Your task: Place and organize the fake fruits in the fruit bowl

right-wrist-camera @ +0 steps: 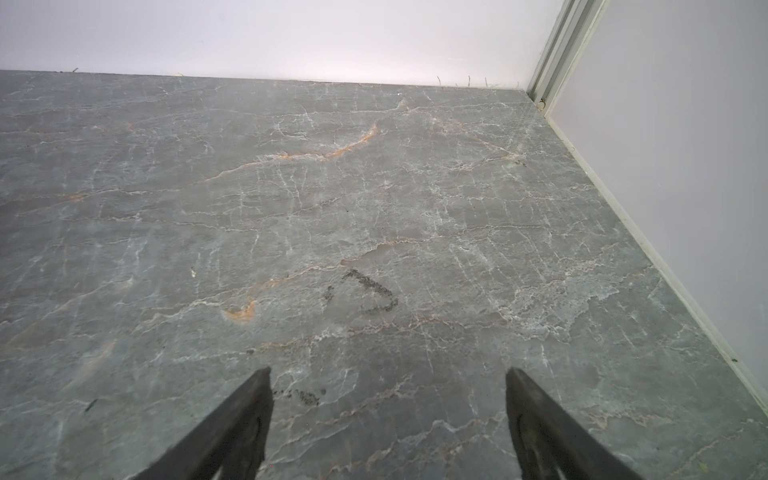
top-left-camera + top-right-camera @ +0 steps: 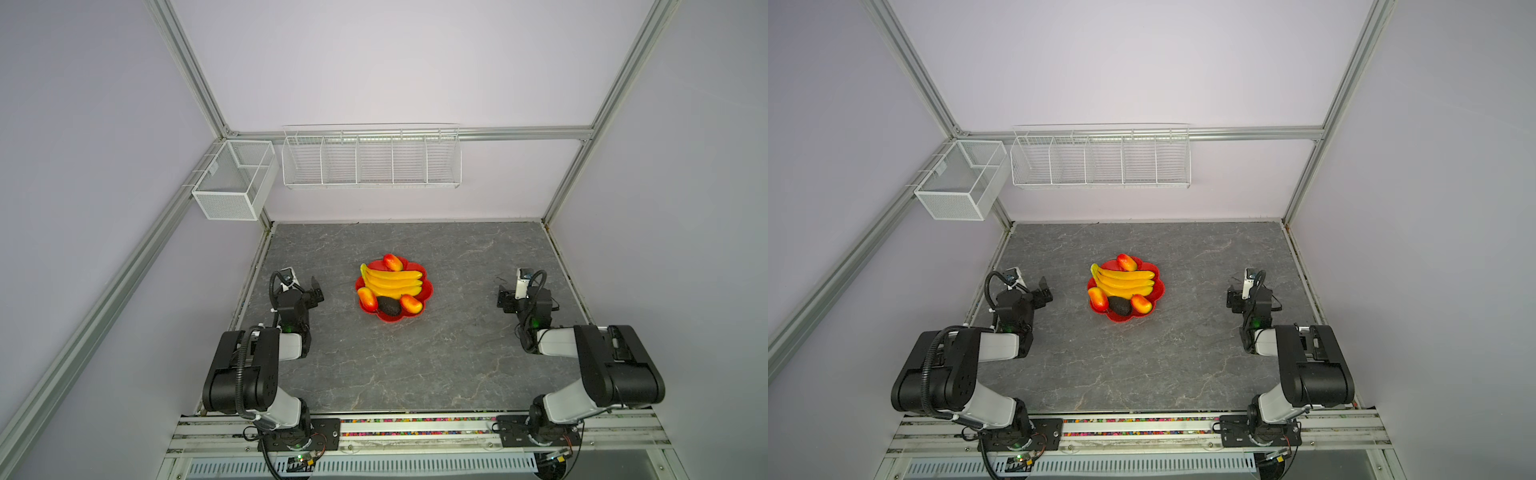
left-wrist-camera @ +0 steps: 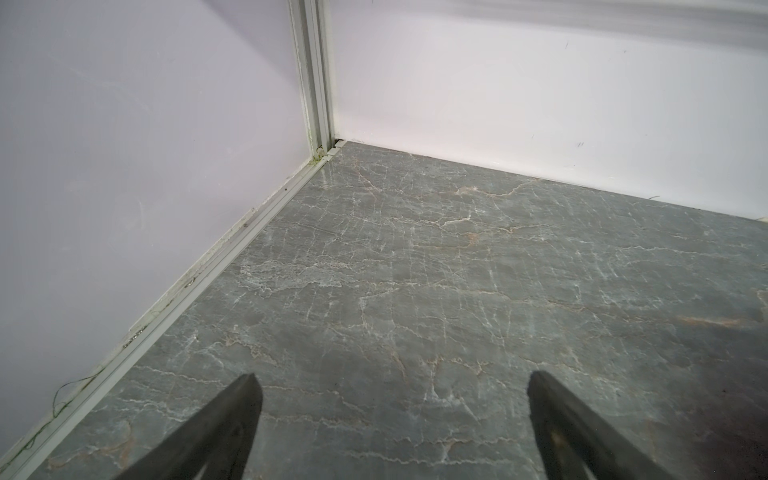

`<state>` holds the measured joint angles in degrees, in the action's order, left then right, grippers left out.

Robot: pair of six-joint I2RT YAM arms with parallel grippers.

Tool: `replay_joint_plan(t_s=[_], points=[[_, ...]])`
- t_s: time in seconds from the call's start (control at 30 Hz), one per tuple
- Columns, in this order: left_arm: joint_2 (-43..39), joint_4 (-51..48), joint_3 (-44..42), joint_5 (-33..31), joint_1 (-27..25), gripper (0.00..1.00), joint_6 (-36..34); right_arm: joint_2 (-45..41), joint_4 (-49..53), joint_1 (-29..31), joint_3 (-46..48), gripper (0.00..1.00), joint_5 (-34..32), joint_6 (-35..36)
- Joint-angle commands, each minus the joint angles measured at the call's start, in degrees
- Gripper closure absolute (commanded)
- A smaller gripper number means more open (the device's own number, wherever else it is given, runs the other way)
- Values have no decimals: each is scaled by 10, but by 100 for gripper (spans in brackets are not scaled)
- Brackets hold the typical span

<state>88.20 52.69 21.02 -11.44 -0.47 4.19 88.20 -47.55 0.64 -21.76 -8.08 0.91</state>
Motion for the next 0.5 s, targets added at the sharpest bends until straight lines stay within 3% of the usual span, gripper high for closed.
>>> replay_joint_plan(t_s=[0.0, 0.2, 0.47], points=[[4, 17, -1, 8, 3, 1, -8, -7, -21, 5, -1, 11, -3, 9], [4, 17, -1, 59, 3, 1, -29, -7, -20, 5, -2, 12, -3, 9], [6, -14, 17, 63, 3, 1, -32, -10, -22, 3, 1, 12, 1, 10]])
